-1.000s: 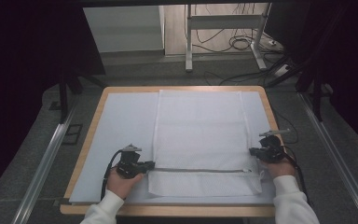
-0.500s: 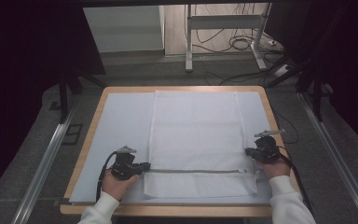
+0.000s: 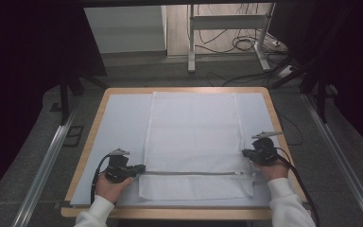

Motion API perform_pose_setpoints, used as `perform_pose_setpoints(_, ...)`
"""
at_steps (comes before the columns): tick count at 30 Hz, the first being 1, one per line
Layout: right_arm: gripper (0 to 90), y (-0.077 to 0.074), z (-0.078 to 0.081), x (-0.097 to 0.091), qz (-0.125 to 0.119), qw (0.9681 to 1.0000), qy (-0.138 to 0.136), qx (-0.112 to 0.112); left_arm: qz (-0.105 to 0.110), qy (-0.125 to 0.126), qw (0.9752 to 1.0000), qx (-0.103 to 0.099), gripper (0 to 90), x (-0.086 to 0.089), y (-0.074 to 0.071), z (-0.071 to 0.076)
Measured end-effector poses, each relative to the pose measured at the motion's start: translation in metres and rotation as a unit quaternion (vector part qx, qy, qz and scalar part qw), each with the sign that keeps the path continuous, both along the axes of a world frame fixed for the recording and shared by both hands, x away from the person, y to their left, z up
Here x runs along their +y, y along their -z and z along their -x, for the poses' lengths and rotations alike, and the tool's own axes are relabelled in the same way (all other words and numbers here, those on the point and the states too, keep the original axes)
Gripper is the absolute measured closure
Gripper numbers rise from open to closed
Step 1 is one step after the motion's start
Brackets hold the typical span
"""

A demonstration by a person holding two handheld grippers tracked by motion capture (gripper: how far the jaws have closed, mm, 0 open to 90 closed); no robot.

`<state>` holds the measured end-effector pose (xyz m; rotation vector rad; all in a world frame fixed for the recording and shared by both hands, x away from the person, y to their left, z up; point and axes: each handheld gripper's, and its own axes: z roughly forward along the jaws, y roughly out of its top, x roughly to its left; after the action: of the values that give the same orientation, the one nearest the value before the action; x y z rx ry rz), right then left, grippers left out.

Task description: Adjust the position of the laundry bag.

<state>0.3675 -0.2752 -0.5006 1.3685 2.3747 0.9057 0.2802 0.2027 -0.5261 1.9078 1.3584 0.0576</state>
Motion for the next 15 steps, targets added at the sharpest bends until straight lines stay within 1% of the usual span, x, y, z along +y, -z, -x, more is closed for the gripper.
perform_pose_setpoints(4,87.2,0.000,0.000,0.008,0.001,1.0000,-0.007,-0.002,0.001,-0.008,1.0000,-0.001,86.5,0.007,0.000,0.003)
perform_pose_setpoints(7,87.2,0.002,0.000,0.014,0.008,0.9999,-0.014,-0.004,-0.001,-0.012,0.9999,-0.001,86.5,0.012,0.001,0.004)
perform_pose_setpoints(15,87.2,0.004,0.000,0.022,0.006,0.9997,-0.021,-0.005,0.001,-0.019,0.9998,0.002,86.5,0.021,0.002,0.005)
